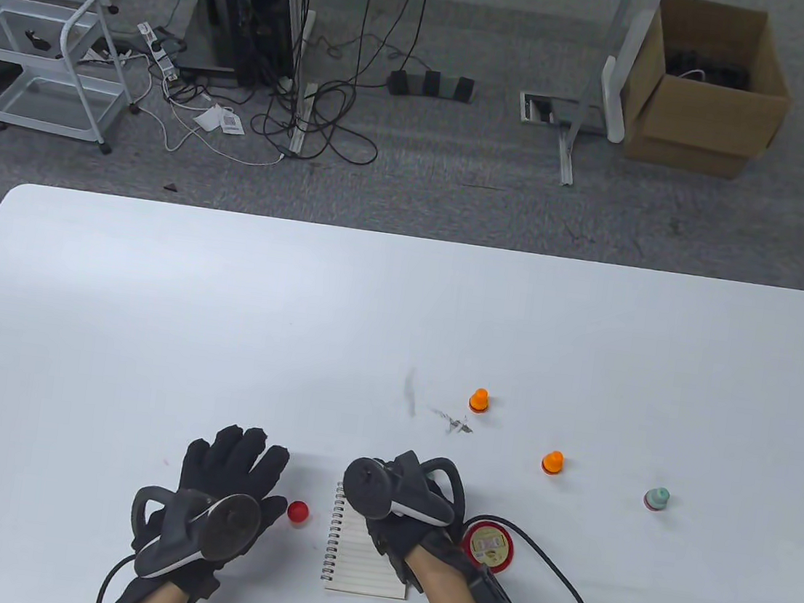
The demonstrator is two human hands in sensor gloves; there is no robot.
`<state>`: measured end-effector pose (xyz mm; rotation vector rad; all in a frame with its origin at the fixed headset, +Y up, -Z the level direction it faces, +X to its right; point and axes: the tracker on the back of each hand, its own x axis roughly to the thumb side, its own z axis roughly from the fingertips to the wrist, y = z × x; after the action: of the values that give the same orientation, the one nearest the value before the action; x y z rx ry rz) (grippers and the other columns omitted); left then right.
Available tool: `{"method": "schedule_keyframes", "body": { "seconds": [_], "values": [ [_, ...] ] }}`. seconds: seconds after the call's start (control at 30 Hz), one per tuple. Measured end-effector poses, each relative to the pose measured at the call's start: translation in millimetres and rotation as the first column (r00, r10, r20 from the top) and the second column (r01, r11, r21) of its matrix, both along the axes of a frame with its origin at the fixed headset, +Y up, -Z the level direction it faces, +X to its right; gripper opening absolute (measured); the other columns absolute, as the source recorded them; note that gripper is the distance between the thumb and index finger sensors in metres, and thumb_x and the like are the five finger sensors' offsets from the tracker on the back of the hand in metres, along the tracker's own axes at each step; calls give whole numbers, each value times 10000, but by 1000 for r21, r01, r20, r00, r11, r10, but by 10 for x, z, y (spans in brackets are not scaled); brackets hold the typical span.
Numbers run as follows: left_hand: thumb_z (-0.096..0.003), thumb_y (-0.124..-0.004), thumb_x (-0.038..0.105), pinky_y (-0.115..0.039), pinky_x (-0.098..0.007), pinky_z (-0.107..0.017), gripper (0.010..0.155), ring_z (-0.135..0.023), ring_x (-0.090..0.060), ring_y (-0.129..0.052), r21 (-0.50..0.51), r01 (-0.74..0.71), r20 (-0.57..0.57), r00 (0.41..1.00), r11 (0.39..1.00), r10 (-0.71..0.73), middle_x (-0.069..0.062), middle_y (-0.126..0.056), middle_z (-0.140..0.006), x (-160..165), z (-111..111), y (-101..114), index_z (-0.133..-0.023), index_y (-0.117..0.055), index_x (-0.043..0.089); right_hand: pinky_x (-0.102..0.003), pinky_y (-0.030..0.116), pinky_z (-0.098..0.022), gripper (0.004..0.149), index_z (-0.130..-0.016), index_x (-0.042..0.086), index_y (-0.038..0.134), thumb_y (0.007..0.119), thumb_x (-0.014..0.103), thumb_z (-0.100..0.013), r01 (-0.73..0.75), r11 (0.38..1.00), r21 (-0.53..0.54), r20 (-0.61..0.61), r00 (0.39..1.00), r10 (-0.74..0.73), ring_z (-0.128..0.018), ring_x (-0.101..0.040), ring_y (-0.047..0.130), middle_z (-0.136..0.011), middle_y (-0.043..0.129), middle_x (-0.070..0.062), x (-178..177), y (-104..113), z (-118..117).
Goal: Stamp reward stamp onto notebook
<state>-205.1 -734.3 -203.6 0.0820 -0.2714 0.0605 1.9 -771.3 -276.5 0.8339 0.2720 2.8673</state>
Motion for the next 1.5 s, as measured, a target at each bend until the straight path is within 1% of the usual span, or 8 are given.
{"method": "schedule_keyframes", "body": {
  "seconds": [0.17, 0.3, 0.53, 0.7, 1.17, 1.3, 1.5],
  "values": [
    [-482, -688, 587, -526, -690, -803, 671, -1131, -415, -575, -3, 11, 8, 1000, 1000, -11, -86, -581, -1215, 28, 1, -13, -1105, -640, 342, -333, 825, -287, 496, -831, 120, 815, 840, 225, -346, -45, 999, -17, -6, 999, 45, -378, -240, 958, -705, 922, -164, -67, 17, -19],
    [-483, -688, 585, -529, -689, -801, 670, -1129, -418, -580, -13, 23, 14, 1000, 1000, -22, -86, -586, -1212, 51, -4, -32, -1104, -643, 338, -330, 824, -290, 494, -828, 131, 818, 841, 227, -344, -119, 993, -21, -9, 993, 119, -376, -235, 959, -702, 918, -162, -159, 39, -23],
    [-484, -688, 583, -535, -686, -799, 666, -1127, -415, -584, -14, 28, 19, 999, 1000, -27, -86, -589, -1211, 67, -4, -34, -1102, -644, 341, -329, 824, -291, 491, -824, 150, 822, 844, 231, -340, -138, 988, -66, 7, 990, 139, -377, -232, 959, -700, 912, -161, -187, 45, -60],
    [-484, -688, 583, -538, -684, -799, 666, -1125, -415, -588, -19, 31, 24, 999, 999, -30, -86, -592, -1210, 79, -2, -38, -1102, -646, 339, -324, 822, -287, 490, -825, 164, 821, 845, 235, -340, -148, 986, -80, 16, 989, 149, -370, -226, 956, -694, 902, -164, -195, 53, -54],
    [-485, -688, 581, -541, -681, -800, 663, -1123, -413, -594, -28, 36, 32, 999, 999, -35, -85, -597, -1208, 99, 2, -42, -1101, -646, 341, -315, 825, -277, 484, -817, 202, 829, 857, 247, -335, -217, 959, -182, 30, 974, 226, -356, -217, 961, -677, 903, -163, -278, 77, -151],
    [-485, -689, 579, -542, -681, -799, 663, -1122, -415, -595, -31, 37, 32, 999, 999, -36, -84, -598, -1207, 101, 0, -45, -1101, -647, 340, -315, 825, -278, 485, -818, 205, 825, 856, 248, -337, -222, 958, -182, 29, 973, 231, -359, -217, 960, -679, 899, -164, -278, 81, -146],
    [-485, -688, 579, -543, -679, -800, 662, -1121, -414, -597, -40, 45, 35, 998, 998, -44, -82, -598, -1207, 112, 0, -47, -1101, -647, 340, -314, 824, -279, 483, -819, 210, 823, 854, 249, -338, -233, 960, -153, 26, 970, 240, -359, -216, 959, -679, 900, -162, -288, 77, -118]
  ]
}}
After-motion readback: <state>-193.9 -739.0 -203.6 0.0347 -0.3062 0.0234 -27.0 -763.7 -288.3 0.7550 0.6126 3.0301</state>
